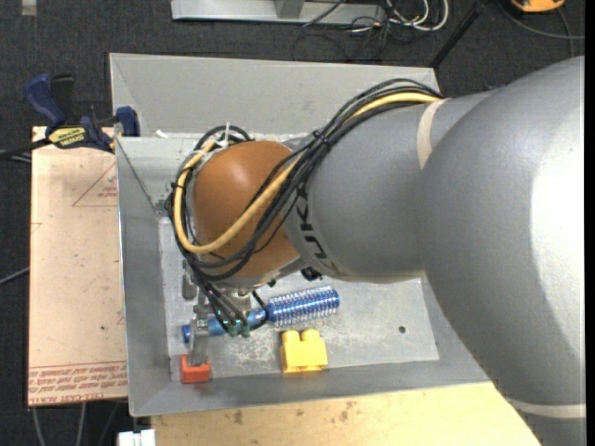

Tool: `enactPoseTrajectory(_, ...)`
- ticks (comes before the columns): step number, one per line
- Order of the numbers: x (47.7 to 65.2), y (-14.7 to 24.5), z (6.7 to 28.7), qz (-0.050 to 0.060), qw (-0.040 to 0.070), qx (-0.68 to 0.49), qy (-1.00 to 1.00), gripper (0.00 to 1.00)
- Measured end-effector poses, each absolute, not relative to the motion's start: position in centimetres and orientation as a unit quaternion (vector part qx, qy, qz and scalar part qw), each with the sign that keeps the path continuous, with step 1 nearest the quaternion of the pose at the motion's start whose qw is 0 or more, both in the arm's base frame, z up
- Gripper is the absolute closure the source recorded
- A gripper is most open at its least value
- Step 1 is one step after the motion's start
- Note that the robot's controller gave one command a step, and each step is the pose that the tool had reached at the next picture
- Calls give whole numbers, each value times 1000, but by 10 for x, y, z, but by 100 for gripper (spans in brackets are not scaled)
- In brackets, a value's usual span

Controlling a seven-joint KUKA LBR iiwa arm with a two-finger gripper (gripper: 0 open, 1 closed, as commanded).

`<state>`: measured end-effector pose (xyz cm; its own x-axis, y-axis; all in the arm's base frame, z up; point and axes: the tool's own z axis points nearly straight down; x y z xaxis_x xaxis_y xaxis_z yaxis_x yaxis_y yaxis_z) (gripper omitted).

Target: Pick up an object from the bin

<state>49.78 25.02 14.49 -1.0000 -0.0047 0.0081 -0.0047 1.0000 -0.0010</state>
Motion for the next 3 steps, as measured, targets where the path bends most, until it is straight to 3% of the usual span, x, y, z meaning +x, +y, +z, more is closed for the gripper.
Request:
enactPoseTrajectory(1, 520, 143, 66, 2, 2, -23, -1000, 0)
enactPoseTrajectory(2, 518, 135, 100, -1, -1, -128, -992, 0)
enactPoseTrajectory(3, 540, 116, 100, -1, -2, -153, -988, 0)
